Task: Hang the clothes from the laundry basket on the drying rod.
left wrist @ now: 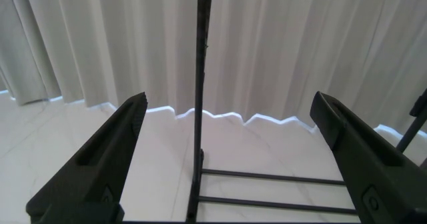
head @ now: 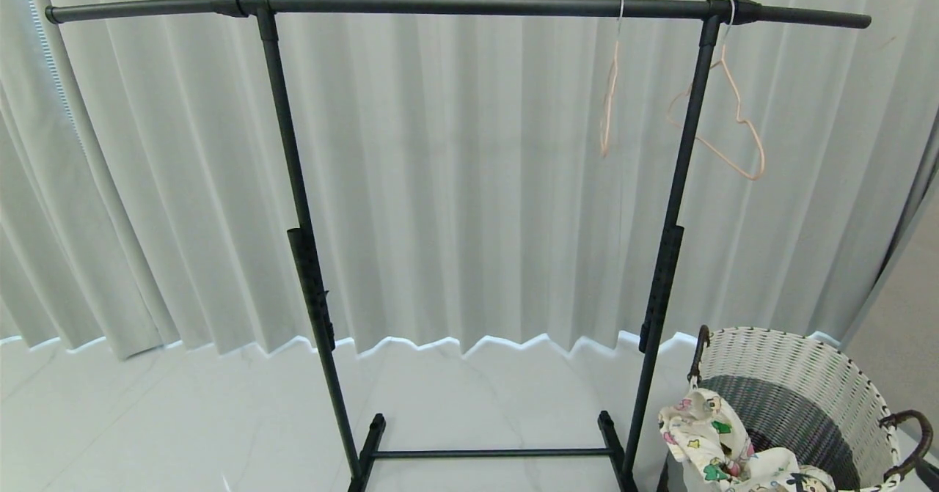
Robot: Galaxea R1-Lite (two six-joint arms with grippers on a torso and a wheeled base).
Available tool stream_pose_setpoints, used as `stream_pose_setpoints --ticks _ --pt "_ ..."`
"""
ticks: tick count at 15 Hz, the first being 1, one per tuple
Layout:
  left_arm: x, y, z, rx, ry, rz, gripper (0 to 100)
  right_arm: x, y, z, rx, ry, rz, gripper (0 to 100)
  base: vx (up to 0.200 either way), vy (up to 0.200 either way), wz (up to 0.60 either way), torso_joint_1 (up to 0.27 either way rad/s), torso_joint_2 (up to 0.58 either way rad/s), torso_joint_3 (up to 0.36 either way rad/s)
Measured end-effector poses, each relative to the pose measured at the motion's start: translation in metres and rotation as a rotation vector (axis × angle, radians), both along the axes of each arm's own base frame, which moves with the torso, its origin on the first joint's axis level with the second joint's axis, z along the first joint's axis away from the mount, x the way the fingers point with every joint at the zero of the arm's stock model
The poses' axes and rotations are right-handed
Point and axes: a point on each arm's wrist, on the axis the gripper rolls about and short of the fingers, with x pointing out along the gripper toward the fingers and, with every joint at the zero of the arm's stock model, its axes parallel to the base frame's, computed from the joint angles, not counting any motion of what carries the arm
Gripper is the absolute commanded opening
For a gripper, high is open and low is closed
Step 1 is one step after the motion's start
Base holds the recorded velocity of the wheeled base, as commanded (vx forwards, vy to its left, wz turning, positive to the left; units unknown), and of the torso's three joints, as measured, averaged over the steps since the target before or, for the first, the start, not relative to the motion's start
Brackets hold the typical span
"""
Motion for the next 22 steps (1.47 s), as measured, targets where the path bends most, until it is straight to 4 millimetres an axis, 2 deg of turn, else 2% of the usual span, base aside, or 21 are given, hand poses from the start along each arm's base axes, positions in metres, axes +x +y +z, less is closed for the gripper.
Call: stream_pose_setpoints --ticks 3,5,7,10,15,22 --pt "0.000 0.000 0.000 0.000 0.000 0.001 100 0.061 -0.003 -0.008 -0.210 0.276 0.021 100 0.000 0.000 0.00 0.000 0.00 0.000" --pt "0.000 0.000 0.000 0.000 0.000 0.000 100 0.094 -0.008 -0.028 -0.311 0.463 0.052 100 0.000 0.000 0.00 0.000 0.00 0.000" --pt "0.000 0.000 0.000 0.000 0.000 0.000 100 0.116 -0.014 -0.051 -0.366 0.627 0.069 100 0.000 0.000 0.00 0.000 0.00 0.000" --pt "0.000 0.000 0.000 0.000 0.000 0.000 100 0.142 -0.018 -0.077 -0.396 0.738 0.098 100 0.000 0.000 0.00 0.000 0.00 0.000" --pt "0.000 0.000 0.000 0.000 0.000 0.000 100 0.173 -0.012 -0.111 -0.433 0.785 0.152 100 0.000 0.000 0.00 0.000 0.00 0.000" --pt "0.000 0.000 0.000 0.000 0.000 0.000 100 0.193 -0.006 -0.142 -0.521 0.753 0.098 100 0.000 0.000 0.00 0.000 0.00 0.000"
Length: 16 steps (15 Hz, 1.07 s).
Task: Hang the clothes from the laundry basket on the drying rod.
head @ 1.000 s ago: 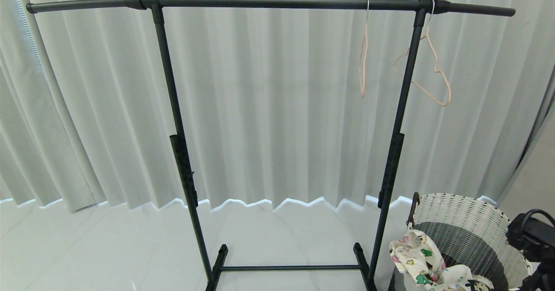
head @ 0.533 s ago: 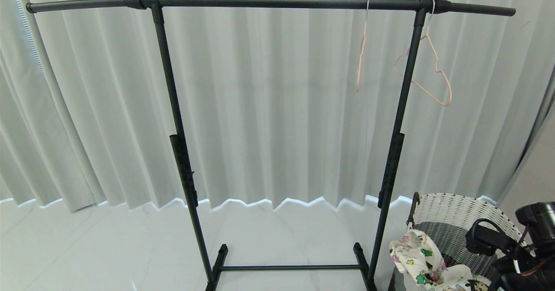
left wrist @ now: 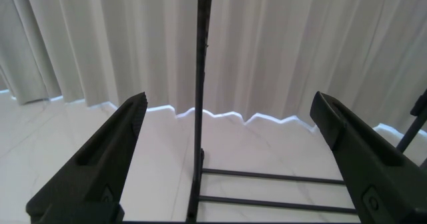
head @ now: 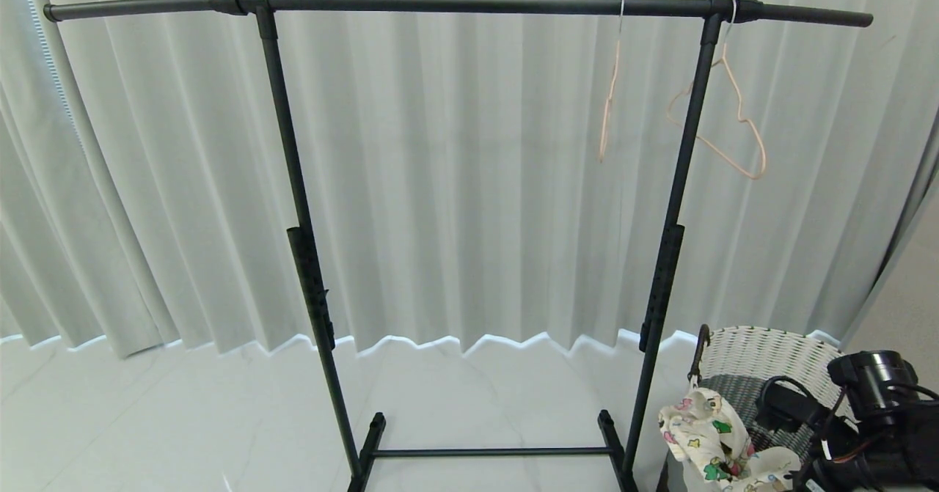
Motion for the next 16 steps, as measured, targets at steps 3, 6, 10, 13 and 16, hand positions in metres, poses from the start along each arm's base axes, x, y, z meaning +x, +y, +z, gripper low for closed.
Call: stream_pose_setpoints --ticks 3,6,10,13,16 --pt "0.000 0.000 0.000 0.000 0.000 0.000 100 -0.001 0.004 -0.012 -0.053 -0.033 -0.010 100 0.000 0.000 0.00 0.000 0.00 0.000" --pt "0.000 0.000 0.000 0.000 0.000 0.000 100 -0.007 0.003 -0.019 -0.090 -0.020 -0.026 0 0.000 0.000 0.00 0.000 0.00 0.000" --pt "0.000 0.000 0.000 0.000 0.000 0.000 100 -0.015 0.004 -0.018 -0.097 -0.033 -0.027 0 0.000 0.000 0.00 0.000 0.00 0.000" --pt "0.000 0.000 0.000 0.000 0.000 0.000 100 -0.024 0.004 -0.008 -0.109 -0.061 -0.016 0 0.000 0.000 0.00 0.000 0.00 0.000" --pt "0.000 0.000 0.000 0.000 0.000 0.000 100 -0.030 0.006 0.011 -0.114 -0.093 0.002 0 0.000 0.000 0.00 0.000 0.00 0.000"
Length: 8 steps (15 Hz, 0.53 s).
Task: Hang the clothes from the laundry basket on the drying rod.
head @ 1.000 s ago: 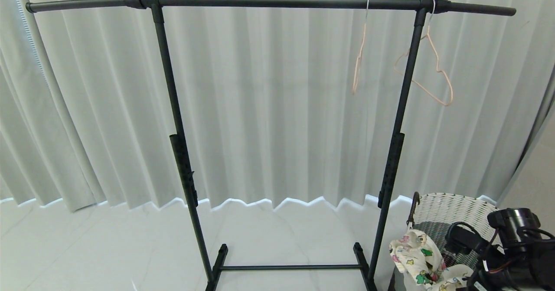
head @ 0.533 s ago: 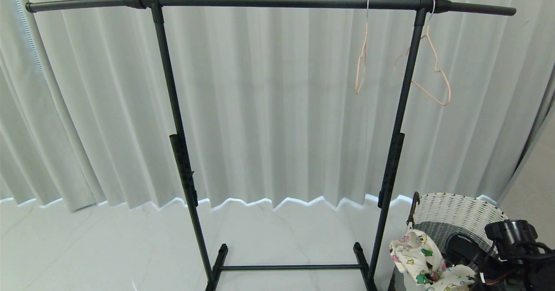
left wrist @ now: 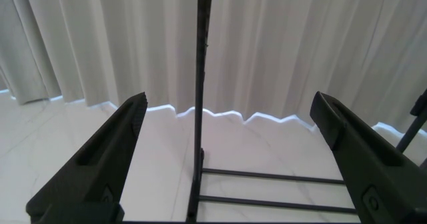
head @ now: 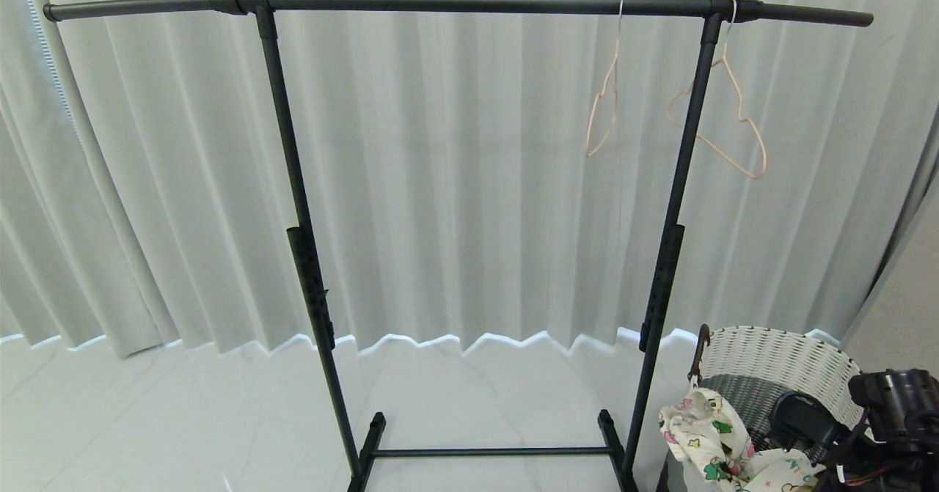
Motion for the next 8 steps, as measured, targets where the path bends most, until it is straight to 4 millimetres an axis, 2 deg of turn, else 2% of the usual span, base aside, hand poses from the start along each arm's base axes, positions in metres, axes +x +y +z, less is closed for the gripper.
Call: stream_pose_setpoints --ticks 2,4,8 --pt "0.000 0.000 0.000 0.000 0.000 0.000 100 -0.005 0.002 0.019 -0.003 0.055 0.010 0 0.000 0.000 0.00 0.000 0.00 0.000" --pt "0.000 0.000 0.000 0.000 0.000 0.001 100 -0.005 0.003 0.054 -0.003 0.100 0.016 0 0.000 0.000 0.00 0.000 0.00 0.000" --pt "0.000 0.000 0.000 0.000 0.000 0.000 100 -0.017 0.003 0.155 0.014 -0.025 0.008 0 0.000 0.000 0.00 0.000 0.00 0.000"
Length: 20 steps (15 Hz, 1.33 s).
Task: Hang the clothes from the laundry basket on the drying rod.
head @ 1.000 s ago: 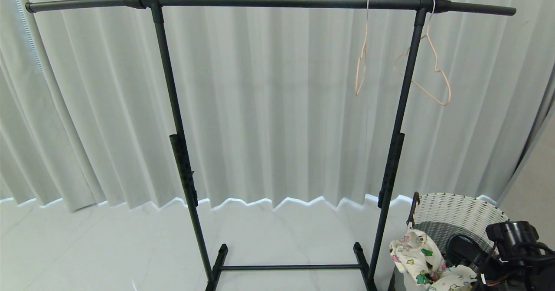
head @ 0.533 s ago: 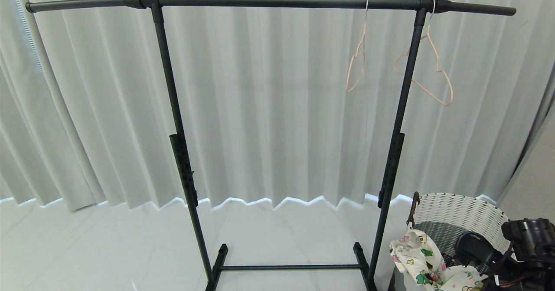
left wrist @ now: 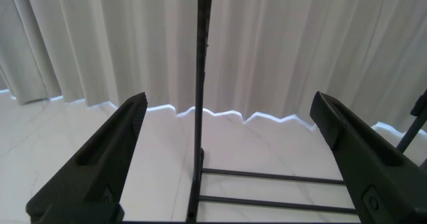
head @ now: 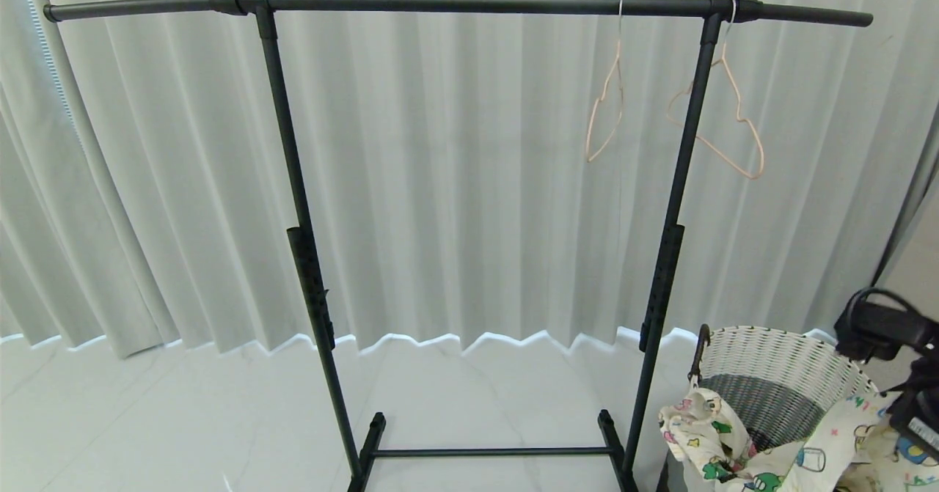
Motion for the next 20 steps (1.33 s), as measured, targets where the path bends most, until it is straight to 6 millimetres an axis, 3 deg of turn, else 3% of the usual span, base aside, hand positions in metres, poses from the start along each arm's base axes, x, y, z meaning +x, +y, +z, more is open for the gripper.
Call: stream_pose_setpoints --ticks 3,6,10,20 --pt "0.000 0.000 0.000 0.000 0.000 0.000 100 -0.023 -0.001 0.063 0.014 -0.108 -0.007 0 0.000 0.000 0.00 0.000 0.00 0.000" --pt "0.000 0.000 0.000 0.002 0.000 0.000 100 -0.050 -0.003 0.096 0.020 -0.176 -0.009 0 0.000 0.000 0.00 0.000 0.00 0.000" --pt "0.000 0.000 0.000 0.003 0.000 0.000 100 -0.063 -0.004 0.113 0.028 -0.263 -0.004 0 0.000 0.000 0.00 0.000 0.00 0.000" --pt "0.000 0.000 0.000 0.004 0.000 0.000 100 -0.064 0.005 0.123 0.043 -0.301 0.070 0 -0.200 0.000 0.00 0.003 0.00 0.002"
